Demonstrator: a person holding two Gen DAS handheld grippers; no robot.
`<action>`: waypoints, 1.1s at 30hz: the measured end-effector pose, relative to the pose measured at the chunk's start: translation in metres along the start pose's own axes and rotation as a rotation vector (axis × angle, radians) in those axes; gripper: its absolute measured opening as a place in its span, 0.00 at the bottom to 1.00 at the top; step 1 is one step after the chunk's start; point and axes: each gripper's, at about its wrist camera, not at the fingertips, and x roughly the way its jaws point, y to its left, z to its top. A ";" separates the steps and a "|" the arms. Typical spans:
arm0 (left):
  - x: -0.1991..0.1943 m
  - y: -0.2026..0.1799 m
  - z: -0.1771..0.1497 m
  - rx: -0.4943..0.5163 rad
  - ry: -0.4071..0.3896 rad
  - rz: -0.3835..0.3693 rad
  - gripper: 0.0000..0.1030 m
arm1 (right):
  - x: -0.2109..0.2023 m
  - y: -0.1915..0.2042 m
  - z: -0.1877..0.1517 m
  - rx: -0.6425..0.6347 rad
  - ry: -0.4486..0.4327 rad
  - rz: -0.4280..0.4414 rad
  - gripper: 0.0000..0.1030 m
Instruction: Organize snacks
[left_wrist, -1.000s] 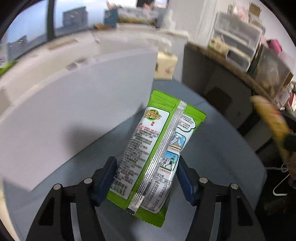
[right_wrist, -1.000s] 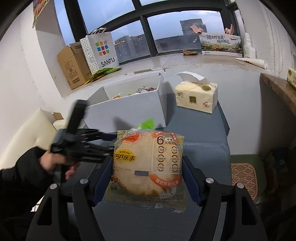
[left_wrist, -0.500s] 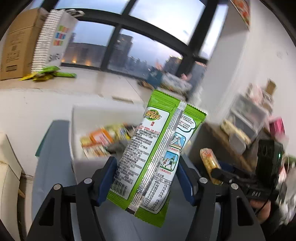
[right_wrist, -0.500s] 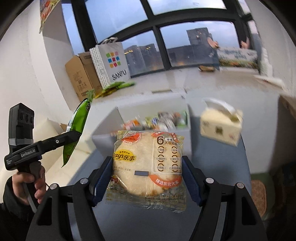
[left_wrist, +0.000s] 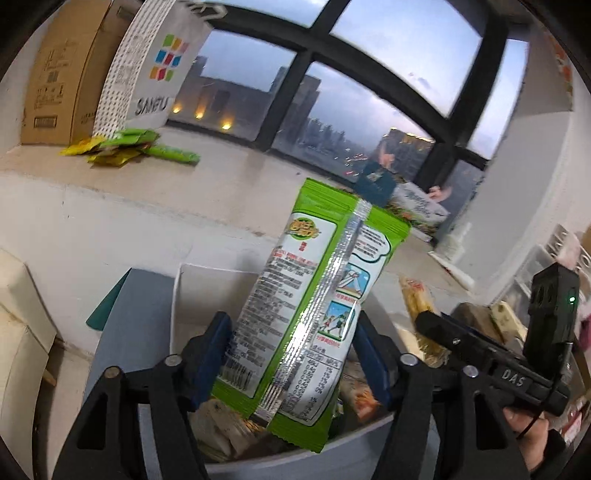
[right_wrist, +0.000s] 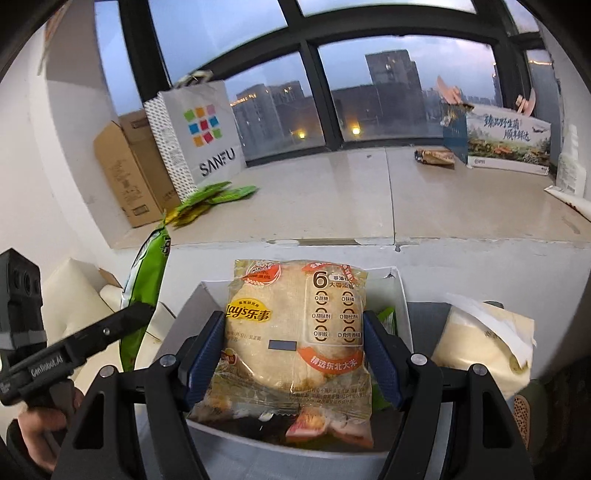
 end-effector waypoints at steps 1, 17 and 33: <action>0.007 0.003 0.000 -0.011 0.019 0.016 0.82 | 0.005 -0.002 0.002 0.000 0.010 0.000 0.75; -0.025 -0.020 -0.018 0.209 -0.046 0.127 1.00 | -0.003 0.015 -0.013 -0.078 -0.003 -0.067 1.00; -0.148 -0.081 -0.066 0.324 -0.120 0.083 1.00 | -0.136 0.070 -0.063 -0.197 -0.201 -0.141 1.00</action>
